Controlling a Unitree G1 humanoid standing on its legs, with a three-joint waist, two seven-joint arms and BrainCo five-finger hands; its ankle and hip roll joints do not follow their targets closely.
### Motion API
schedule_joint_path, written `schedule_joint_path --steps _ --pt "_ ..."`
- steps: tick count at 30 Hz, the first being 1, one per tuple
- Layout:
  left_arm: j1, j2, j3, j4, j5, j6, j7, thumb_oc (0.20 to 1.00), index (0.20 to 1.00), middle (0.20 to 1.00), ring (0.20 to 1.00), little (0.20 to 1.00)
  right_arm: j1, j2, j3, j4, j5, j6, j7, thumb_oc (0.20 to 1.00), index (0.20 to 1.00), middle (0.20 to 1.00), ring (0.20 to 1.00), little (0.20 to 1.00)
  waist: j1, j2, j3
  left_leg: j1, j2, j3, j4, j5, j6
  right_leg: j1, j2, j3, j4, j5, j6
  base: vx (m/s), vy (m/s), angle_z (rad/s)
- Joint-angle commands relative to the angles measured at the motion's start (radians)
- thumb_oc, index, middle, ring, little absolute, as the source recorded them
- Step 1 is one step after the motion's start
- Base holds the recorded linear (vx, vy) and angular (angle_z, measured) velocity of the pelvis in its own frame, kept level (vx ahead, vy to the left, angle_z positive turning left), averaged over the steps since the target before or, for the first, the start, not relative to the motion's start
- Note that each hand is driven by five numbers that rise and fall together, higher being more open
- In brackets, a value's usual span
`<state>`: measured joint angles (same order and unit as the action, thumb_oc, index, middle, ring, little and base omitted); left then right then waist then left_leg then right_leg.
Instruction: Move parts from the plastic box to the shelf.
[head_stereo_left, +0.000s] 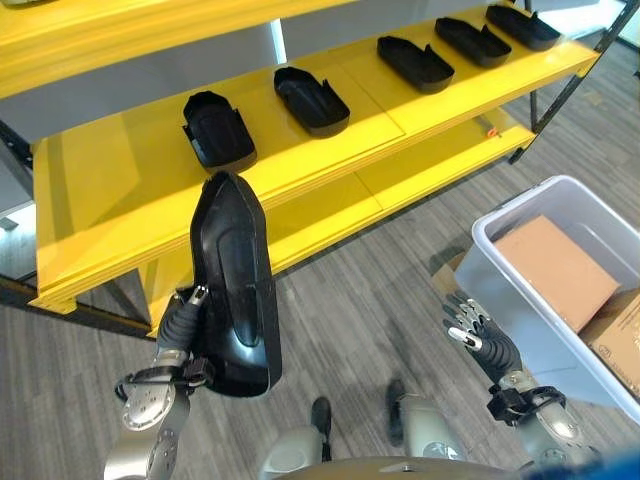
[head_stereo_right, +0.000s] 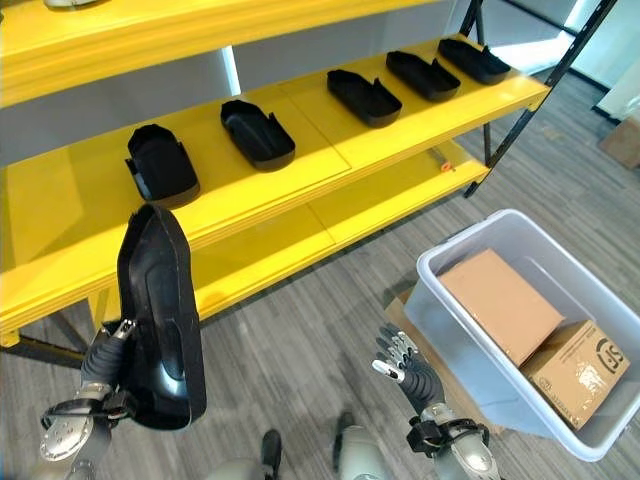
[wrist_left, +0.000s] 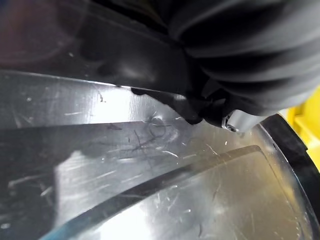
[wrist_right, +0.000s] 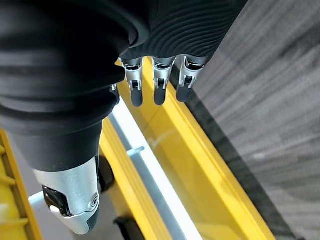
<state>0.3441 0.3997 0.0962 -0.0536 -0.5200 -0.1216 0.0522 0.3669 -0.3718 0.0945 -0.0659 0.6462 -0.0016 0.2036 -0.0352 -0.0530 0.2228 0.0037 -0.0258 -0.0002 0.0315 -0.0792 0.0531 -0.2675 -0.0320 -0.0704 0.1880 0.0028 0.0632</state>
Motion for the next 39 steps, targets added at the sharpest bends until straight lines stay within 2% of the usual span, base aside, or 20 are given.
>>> schedule_joint_path --steps 1,4,6,10,12,13,14,16,19,22,23,24,25,26,27,28,30,34,38,39 --pt "-0.031 0.01 0.034 -0.109 0.012 -0.066 0.005 0.2 0.2 0.2 0.2 0.2 -0.02 -0.04 -0.01 -0.052 0.026 -0.029 0.018 1.0 1.0 1.0 1.0 1.0 -0.025 0.037 0.003 0.0 0.004 -0.069 -0.043 0.025 -0.021 0.048 0.013 0.014 -0.085 0.014 0.038 0.1 -0.06 -0.03" --pt "-0.022 -0.016 0.016 -0.109 0.012 -0.068 -0.009 0.2 0.2 0.2 0.2 0.2 -0.006 -0.04 -0.009 -0.06 0.018 -0.03 0.023 1.0 1.0 1.0 1.0 1.0 -0.024 0.026 -0.015 0.015 0.001 -0.068 -0.055 0.024 -0.032 0.124 0.014 0.033 -0.146 0.012 0.022 0.11 -0.091 0.15" --pt "-0.019 -0.029 0.015 -0.116 0.006 -0.066 -0.013 0.2 0.2 0.2 0.2 0.2 -0.01 -0.049 -0.02 -0.059 0.019 -0.03 0.021 1.0 1.0 1.0 1.0 1.0 -0.018 0.028 -0.027 0.016 0.006 -0.054 -0.041 0.013 -0.038 0.141 0.007 -0.002 -0.145 0.009 0.019 0.14 -0.12 0.25" --pt "-0.003 -0.04 0.005 -0.116 -0.011 -0.059 -0.023 0.2 0.2 0.2 0.2 0.2 0.0 -0.067 -0.045 -0.053 0.021 -0.034 0.011 1.0 1.0 1.0 1.0 1.0 -0.019 0.026 -0.034 0.002 0.011 -0.06 0.045 -0.022 -0.061 0.186 0.01 -0.024 -0.15 -0.02 -0.004 0.1 -0.144 0.23" --pt "0.0 -0.047 0.006 -0.121 -0.018 -0.06 -0.021 0.2 0.2 0.2 0.2 0.2 0.0 -0.073 -0.051 -0.051 0.025 -0.036 0.01 1.0 1.0 1.0 1.0 1.0 -0.015 0.026 -0.027 -0.017 0.009 -0.054 0.115 -0.031 -0.076 0.201 0.008 -0.04 -0.145 -0.033 -0.013 0.03 -0.127 0.27" --pt "-0.006 -0.048 0.001 -0.119 -0.028 -0.061 -0.019 0.2 0.2 0.2 0.2 0.2 0.001 -0.079 -0.059 -0.047 0.029 -0.041 0.006 1.0 1.0 1.0 1.0 1.0 -0.015 0.023 -0.007 -0.079 0.003 -0.038 0.243 -0.01 -0.1 0.208 0.0 -0.053 -0.136 -0.045 -0.028 -0.03 -0.126 0.39" --pt "-0.008 -0.048 0.0 -0.119 -0.029 -0.061 -0.019 0.2 0.2 0.2 0.2 0.2 0.004 -0.081 -0.062 -0.043 0.031 -0.042 0.005 1.0 1.0 1.0 1.0 1.0 -0.017 0.021 0.001 -0.103 0.015 -0.014 0.293 -0.002 -0.107 0.211 -0.005 -0.067 -0.13 -0.054 -0.036 -0.06 -0.122 0.54" --pt "-0.013 -0.048 0.0 -0.12 -0.033 -0.06 -0.018 0.2 0.2 0.2 0.2 0.2 0.0 -0.088 -0.065 -0.032 0.019 -0.047 -0.008 1.0 1.0 1.0 1.0 1.0 -0.019 0.015 0.021 -0.144 0.087 0.039 0.359 0.04 -0.112 0.221 -0.017 -0.089 -0.113 -0.074 -0.049 -0.04 -0.062 0.7" --pt "0.004 -0.052 0.021 -0.131 -0.027 -0.06 0.001 0.2 0.2 0.2 0.2 0.2 0.008 -0.086 -0.068 -0.036 0.018 -0.046 -0.017 1.0 1.0 1.0 1.0 1.0 -0.013 0.006 0.024 -0.114 0.216 0.047 0.234 0.093 -0.111 0.222 -0.034 -0.1 -0.076 -0.105 -0.042 0.05 0.014 0.37" --pt "0.016 -0.057 0.045 -0.142 -0.02 -0.059 0.023 0.2 0.2 0.2 0.2 0.2 0.015 -0.089 -0.068 -0.04 0.025 -0.047 -0.023 1.0 1.0 1.0 1.0 1.0 -0.012 0.012 0.013 -0.106 0.35 0.026 0.079 0.231 -0.136 0.175 -0.056 -0.105 0.003 -0.142 -0.029 0.06 0.13 0.09" --pt "0.001 -0.058 0.054 -0.144 -0.018 -0.063 0.037 0.2 0.2 0.2 0.2 0.2 0.013 -0.082 -0.073 -0.04 0.035 -0.055 -0.039 1.0 1.0 1.0 1.0 1.0 -0.022 0.043 0.02 -0.097 0.442 0.078 -0.038 0.346 -0.176 0.12 -0.085 -0.12 0.115 -0.19 -0.022 0.05 0.218 -0.01" --pt "0.002 -0.058 0.054 -0.144 -0.018 -0.063 0.038 0.2 0.2 0.2 0.2 0.2 0.013 -0.082 -0.072 -0.04 0.035 -0.056 -0.039 1.0 1.0 1.0 1.0 1.0 -0.02 0.039 0.022 -0.086 0.439 0.085 -0.048 0.35 -0.177 0.117 -0.089 -0.116 0.129 -0.2 -0.021 0.13 0.308 0.15" --pt "-0.013 -0.058 0.052 -0.144 -0.023 -0.066 0.035 0.2 0.2 0.2 0.2 0.2 0.011 -0.074 -0.08 -0.043 0.042 -0.064 -0.047 1.0 1.0 1.0 1.0 1.0 -0.033 0.062 0.02 -0.063 0.457 0.144 -0.09 0.348 -0.208 0.099 -0.107 -0.133 0.184 -0.233 -0.006 0.08 0.175 0.23" --pt "-0.019 -0.061 0.048 -0.143 -0.021 -0.07 0.034 0.2 0.2 0.2 0.2 0.2 0.005 -0.067 -0.071 -0.037 0.038 -0.067 -0.047 1.0 1.0 1.0 1.0 1.0 -0.024 0.078 0.019 -0.058 0.47 0.151 -0.099 0.361 -0.214 0.071 -0.103 -0.128 0.215 -0.225 -0.005 0.08 0.18 0.3" --pt "-0.02 -0.061 0.048 -0.143 -0.021 -0.07 0.034 0.2 0.2 0.2 0.2 0.2 0.004 -0.067 -0.071 -0.036 0.038 -0.067 -0.047 1.0 1.0 1.0 1.0 1.0 -0.023 0.077 0.018 -0.057 0.47 0.153 -0.1 0.362 -0.214 0.07 -0.103 -0.127 0.216 -0.226 -0.005 0.06 0.216 0.21" --pt "-0.023 -0.058 0.05 -0.143 -0.021 -0.072 0.035 0.2 0.2 0.2 0.2 0.2 0.004 -0.058 -0.065 -0.04 0.036 -0.068 -0.048 1.0 1.0 1.0 1.0 1.0 -0.017 0.095 0.014 -0.055 0.471 0.131 -0.104 0.346 -0.225 0.061 -0.117 -0.117 0.239 -0.231 0.008 0.12 0.218 0.05" --pt "-0.029 -0.051 0.052 -0.145 -0.016 -0.075 0.037 0.2 0.2 0.2 0.2 0.2 0.016 -0.05 -0.068 -0.048 0.034 -0.067 -0.042 1.0 1.0 1.0 1.0 1.0 -0.018 0.096 0.013 -0.057 0.456 0.137 -0.092 0.317 -0.226 0.076 -0.144 -0.122 0.231 -0.226 0.023 0.17 0.28 0.07" --pt "-0.06 -0.004 0.047 -0.133 -0.008 -0.084 0.038 0.2 0.2 0.2 0.2 0.2 0.046 -0.031 -0.074 -0.073 0.029 -0.056 -0.02 1.0 1.0 1.0 1.0 1.0 -0.018 0.075 0.011 -0.099 0.374 0.118 -0.007 0.193 -0.212 0.185 -0.218 -0.143 0.08 -0.15 0.068 0.19 0.334 0.45" --pt "-0.07 0.017 0.048 -0.134 -0.003 -0.086 0.042 0.2 0.2 0.2 0.2 0.2 0.049 -0.016 -0.07 -0.077 0.029 -0.052 -0.01 1.0 1.0 1.0 1.0 1.0 -0.012 0.055 0.001 -0.137 0.319 0.089 0.042 0.143 -0.195 0.236 -0.251 -0.15 0.006 -0.11 0.088 0.11 0.19 0.24" --pt "-0.071 0.017 0.048 -0.134 -0.003 -0.086 0.042 0.2 0.2 0.2 0.2 0.2 0.048 -0.016 -0.07 -0.077 0.029 -0.052 -0.01 1.0 1.0 1.0 1.0 1.0 -0.013 0.055 -0.001 -0.141 0.318 0.088 0.042 0.145 -0.194 0.235 -0.251 -0.151 0.002 -0.107 0.088 0.11 0.172 0.32"
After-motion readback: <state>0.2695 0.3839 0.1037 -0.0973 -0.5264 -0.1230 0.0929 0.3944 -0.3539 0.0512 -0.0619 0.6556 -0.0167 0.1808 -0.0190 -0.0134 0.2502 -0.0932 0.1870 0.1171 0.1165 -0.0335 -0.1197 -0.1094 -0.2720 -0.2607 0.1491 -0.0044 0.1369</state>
